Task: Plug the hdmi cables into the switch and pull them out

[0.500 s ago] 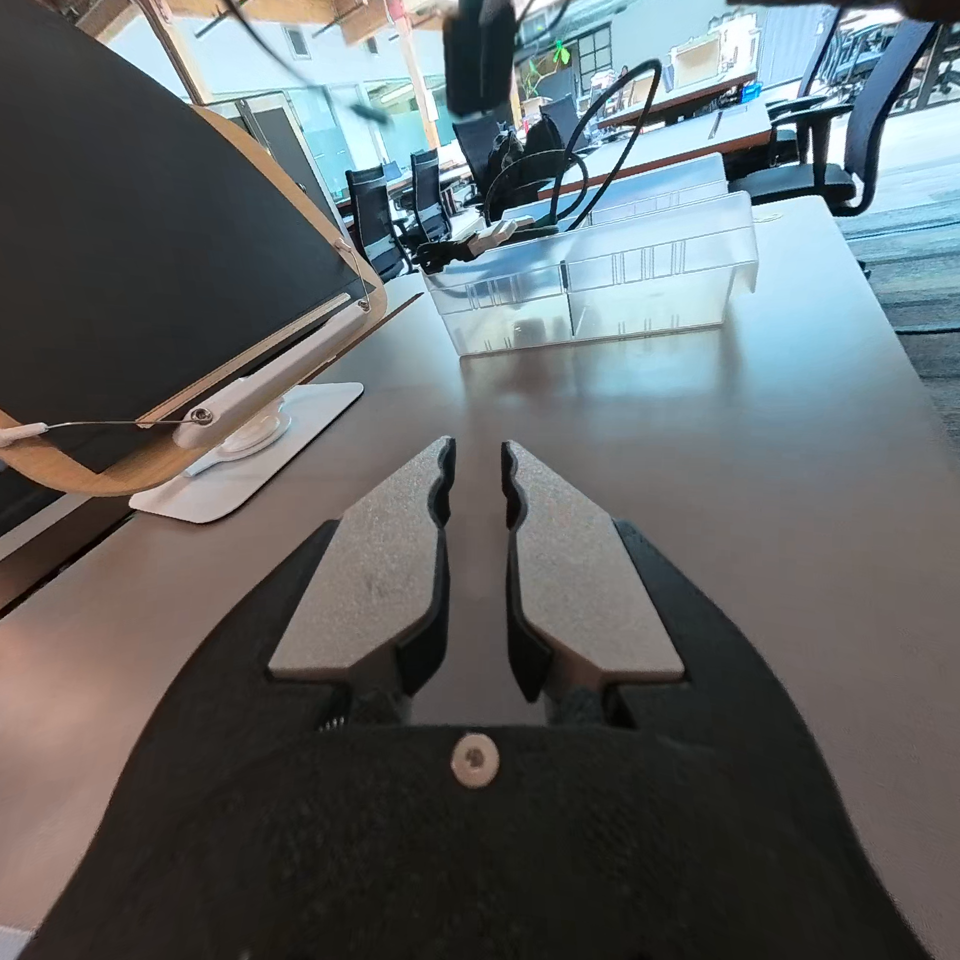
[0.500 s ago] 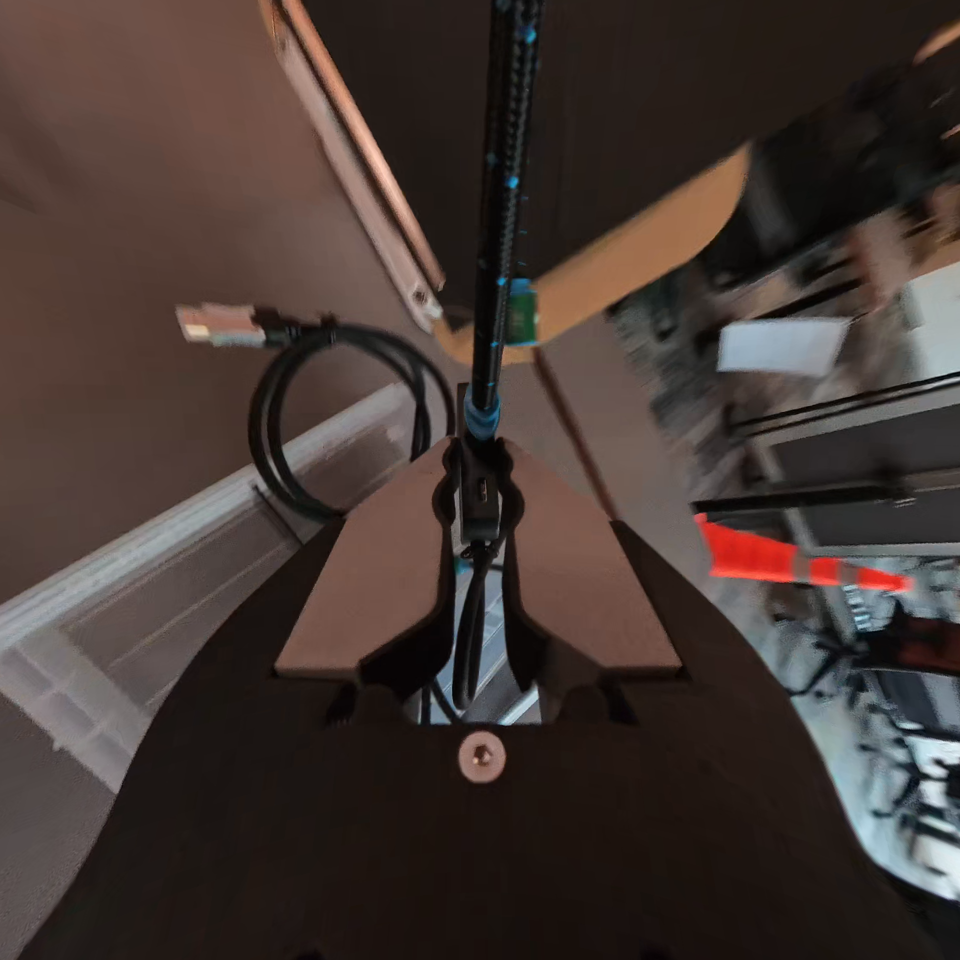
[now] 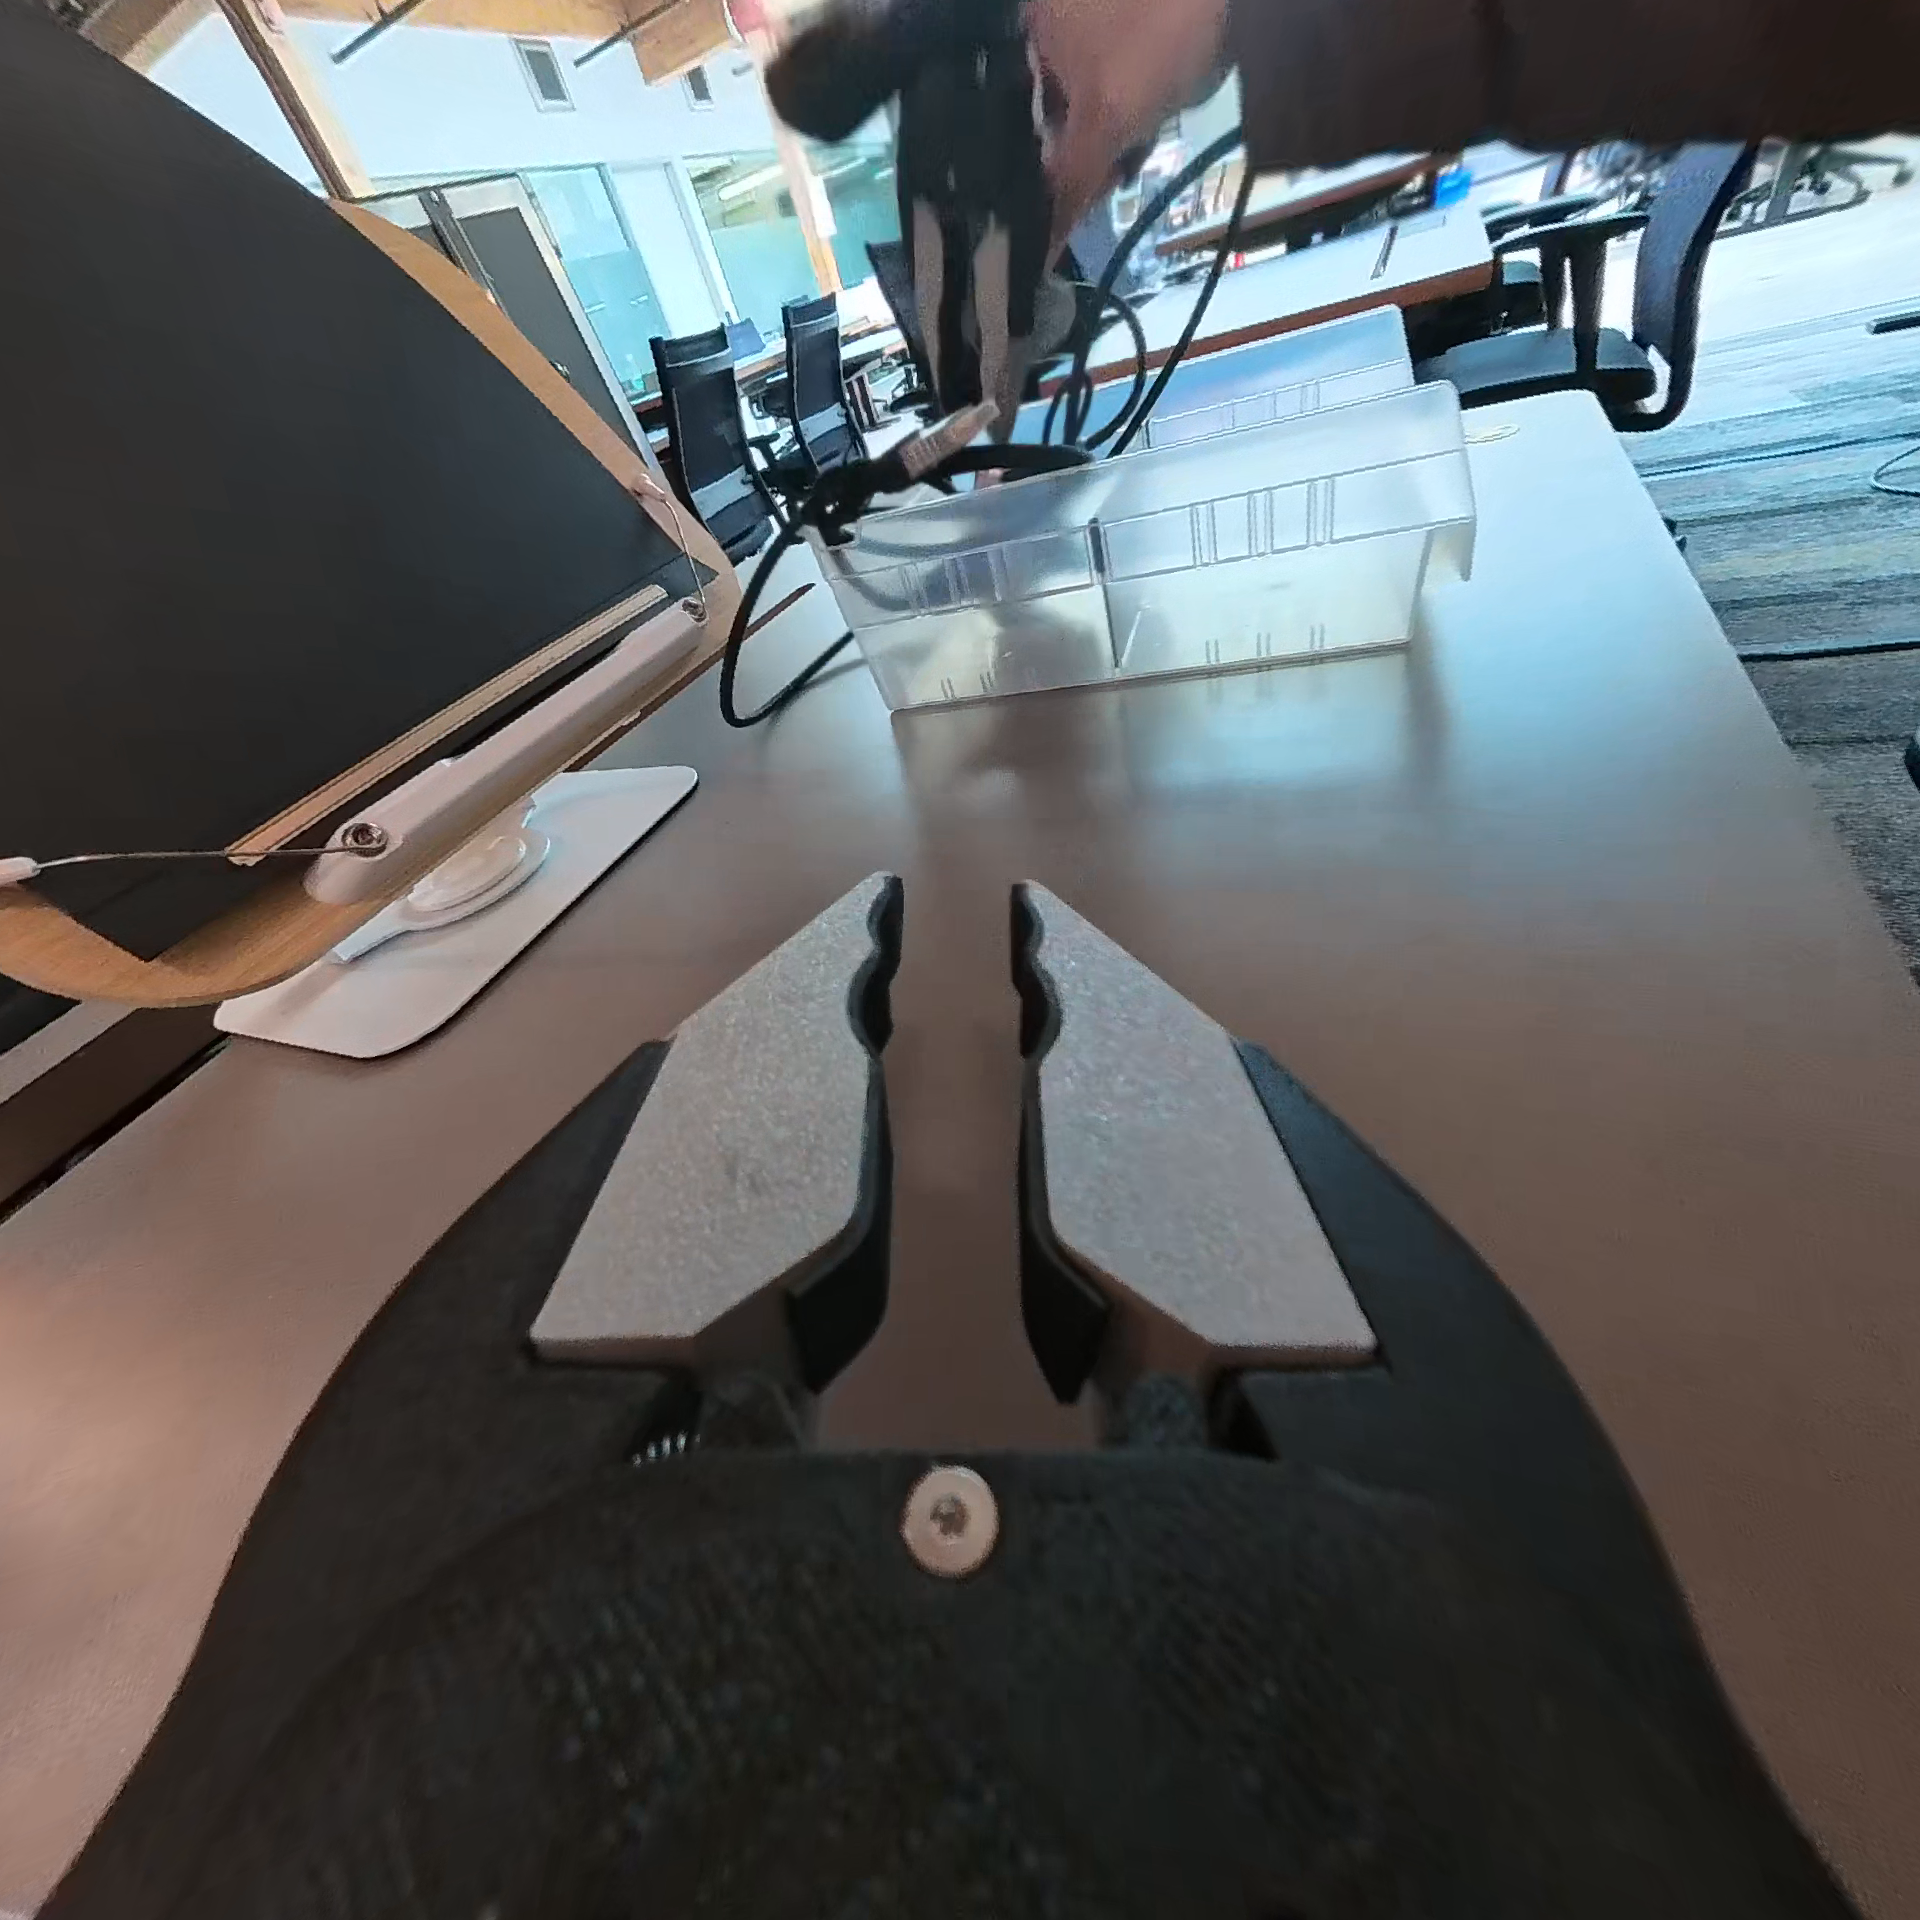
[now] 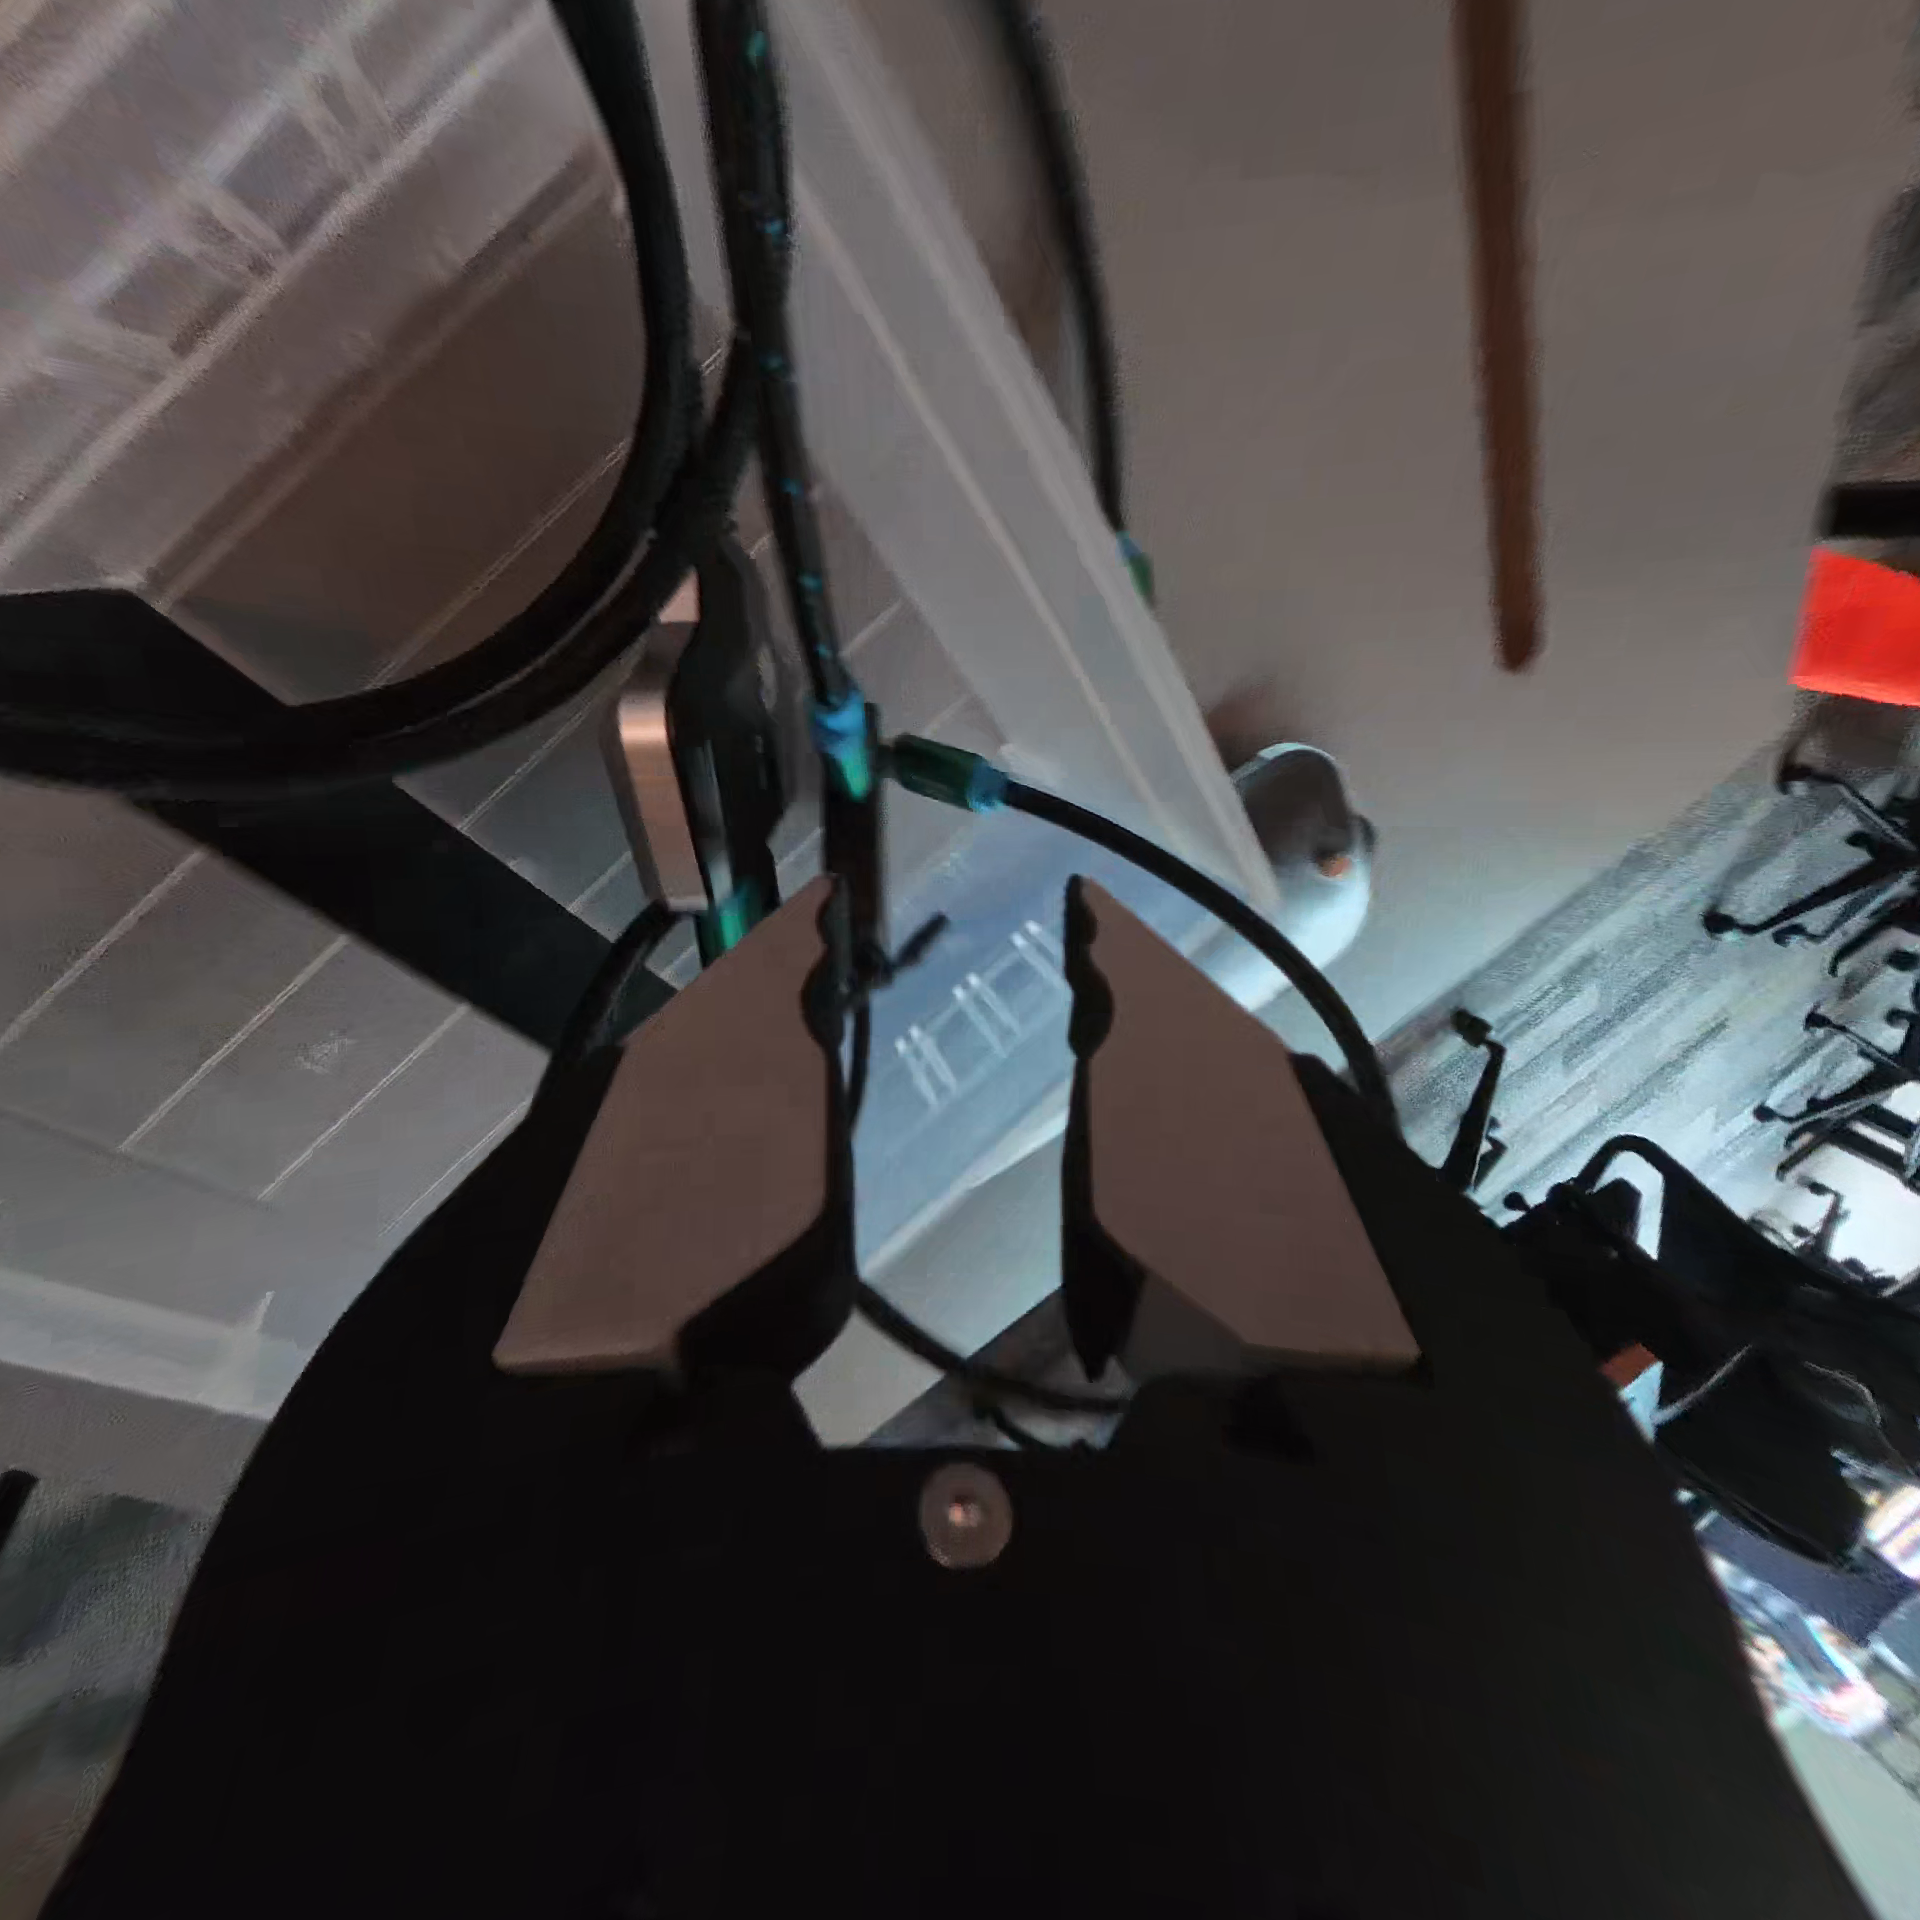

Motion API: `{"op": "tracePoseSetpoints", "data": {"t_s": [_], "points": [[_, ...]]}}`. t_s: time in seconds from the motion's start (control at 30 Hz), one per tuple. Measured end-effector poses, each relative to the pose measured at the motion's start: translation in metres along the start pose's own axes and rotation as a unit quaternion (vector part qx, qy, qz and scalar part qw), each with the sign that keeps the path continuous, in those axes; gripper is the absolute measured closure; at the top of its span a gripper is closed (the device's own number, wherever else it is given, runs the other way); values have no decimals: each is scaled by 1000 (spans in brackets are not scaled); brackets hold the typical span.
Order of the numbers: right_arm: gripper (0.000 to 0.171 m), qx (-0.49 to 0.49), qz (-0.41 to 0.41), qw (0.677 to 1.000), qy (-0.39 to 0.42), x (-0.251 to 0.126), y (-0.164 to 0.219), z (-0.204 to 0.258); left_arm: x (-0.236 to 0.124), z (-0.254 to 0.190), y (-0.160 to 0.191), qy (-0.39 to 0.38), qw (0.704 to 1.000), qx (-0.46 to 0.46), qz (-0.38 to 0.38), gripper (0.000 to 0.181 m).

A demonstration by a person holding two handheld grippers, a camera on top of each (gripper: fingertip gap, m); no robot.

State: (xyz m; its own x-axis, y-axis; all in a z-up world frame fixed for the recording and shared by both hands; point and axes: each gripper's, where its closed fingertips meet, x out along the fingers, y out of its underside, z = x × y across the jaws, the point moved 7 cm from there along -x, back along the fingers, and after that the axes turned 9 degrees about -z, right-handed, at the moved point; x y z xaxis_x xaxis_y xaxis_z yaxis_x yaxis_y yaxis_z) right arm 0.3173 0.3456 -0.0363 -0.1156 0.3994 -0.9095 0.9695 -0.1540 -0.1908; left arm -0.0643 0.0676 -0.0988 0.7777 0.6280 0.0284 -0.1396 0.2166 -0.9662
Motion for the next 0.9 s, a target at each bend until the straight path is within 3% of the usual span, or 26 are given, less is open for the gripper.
{"op": "tracePoseSetpoints", "data": {"t_s": [0.17, 0.33, 0.47, 0.57, 0.7, 0.73, 0.8, 0.87, 0.9], "points": [[103, 110, -161, 977, 81, -99, 14, 4, 1, -4, 2, -25, 999, 24, 27, 151], [81, 171, -344, 922, 45, -151, 28, 106, -12, -30, -17, -103, 992, 4, 78, 138], [77, 184, -426, 886, 6, -133, 29, 196, -68, -45, -64, -208, 964, 40, 159, 125], [75, 217, -411, 885, 17, -95, 22, 234, -131, -51, -95, -286, 939, 39, 185, 122], [69, 256, -360, 896, 52, -45, 7, 243, -213, -46, -84, -411, 874, 30, 257, 112], [70, 265, -346, 899, 50, -36, 5, 242, -226, -45, -72, -429, 858, 26, 280, 110], [109, 271, -306, 911, 44, -22, 8, 240, -240, -41, -44, -444, 839, 9, 314, 105], [149, 270, -277, 920, 65, -18, 19, 237, -246, -37, -23, -454, 832, 19, 319, 126], [154, 268, -269, 922, 76, -19, 27, 237, -244, -37, -14, -447, 837, 19, 314, 127]]}}
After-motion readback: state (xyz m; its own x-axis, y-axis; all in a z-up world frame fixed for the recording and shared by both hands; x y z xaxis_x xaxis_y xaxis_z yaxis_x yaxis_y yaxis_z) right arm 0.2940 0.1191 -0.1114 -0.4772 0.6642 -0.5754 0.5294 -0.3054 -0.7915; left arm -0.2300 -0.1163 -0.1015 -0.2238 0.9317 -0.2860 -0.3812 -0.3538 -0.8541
